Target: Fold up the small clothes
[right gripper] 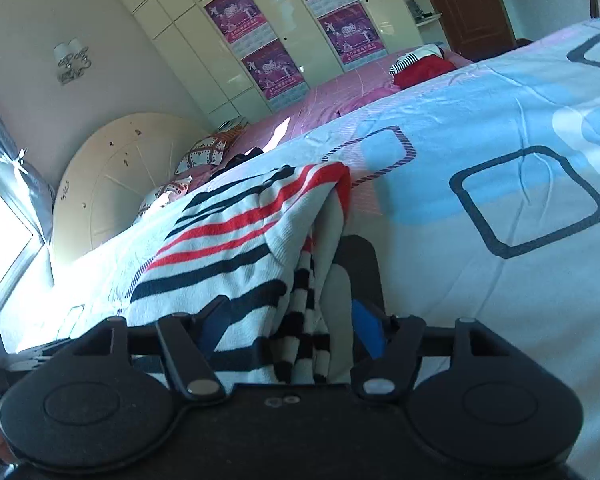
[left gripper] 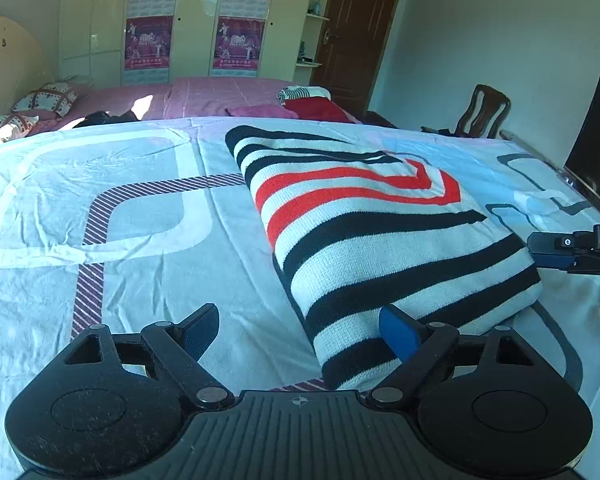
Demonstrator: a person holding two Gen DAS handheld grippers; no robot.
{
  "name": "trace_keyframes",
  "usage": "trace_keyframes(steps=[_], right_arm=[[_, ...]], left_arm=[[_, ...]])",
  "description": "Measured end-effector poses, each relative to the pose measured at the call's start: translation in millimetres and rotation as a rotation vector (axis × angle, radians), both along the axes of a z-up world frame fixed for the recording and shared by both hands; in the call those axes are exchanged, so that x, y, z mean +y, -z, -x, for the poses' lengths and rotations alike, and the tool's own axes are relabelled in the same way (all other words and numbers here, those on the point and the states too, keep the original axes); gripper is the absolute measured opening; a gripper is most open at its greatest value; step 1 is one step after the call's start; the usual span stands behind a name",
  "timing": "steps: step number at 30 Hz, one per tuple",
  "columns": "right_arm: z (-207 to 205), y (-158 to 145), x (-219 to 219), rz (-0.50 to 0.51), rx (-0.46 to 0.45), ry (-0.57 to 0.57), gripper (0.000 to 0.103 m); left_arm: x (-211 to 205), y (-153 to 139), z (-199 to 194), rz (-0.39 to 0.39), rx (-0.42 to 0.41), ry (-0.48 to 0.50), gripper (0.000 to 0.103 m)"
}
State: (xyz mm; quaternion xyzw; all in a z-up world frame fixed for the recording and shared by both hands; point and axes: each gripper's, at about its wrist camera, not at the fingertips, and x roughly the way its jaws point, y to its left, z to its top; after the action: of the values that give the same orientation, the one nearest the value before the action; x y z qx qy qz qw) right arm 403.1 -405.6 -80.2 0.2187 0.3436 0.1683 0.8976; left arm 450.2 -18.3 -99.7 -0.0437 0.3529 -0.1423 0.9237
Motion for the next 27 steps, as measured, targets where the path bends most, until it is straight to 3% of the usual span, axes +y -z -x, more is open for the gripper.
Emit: trace_keyframes(steps=[5, 7, 10, 12, 14, 18, 27], right_arm=[[-25, 10, -19, -0.097, 0.047, 0.035, 0.091], [-37, 18, -26, -0.138, 0.087, 0.032, 0.091], [-51, 32, -36, -0.233, 0.143, 0.021, 0.092], [-57, 36, -40, -0.290, 0.152, -0.007, 0.094], [-65, 37, -39, -0.321, 0.170, -0.048, 0.093], [-79, 36, -27, -0.259, 0.193, -0.118, 0.086], [-104, 33, -4, -0.229, 0.194, -0.245, 0.087]], left_arm=[[24, 1, -30, 0.229, 0.037, 0.003, 0.086], [36, 9, -46, 0.317, 0.088, -0.038, 0.086], [49, 30, -66, 0.545, 0.189, -0.014, 0.086], [48, 42, -75, 0.619, 0.234, 0.014, 0.086], [40, 53, -83, 0.635, 0.273, 0.040, 0.086], [28, 56, -93, 0.638, 0.258, 0.061, 0.086], [13, 58, -117, 0.641, 0.261, 0.093, 0.086]])
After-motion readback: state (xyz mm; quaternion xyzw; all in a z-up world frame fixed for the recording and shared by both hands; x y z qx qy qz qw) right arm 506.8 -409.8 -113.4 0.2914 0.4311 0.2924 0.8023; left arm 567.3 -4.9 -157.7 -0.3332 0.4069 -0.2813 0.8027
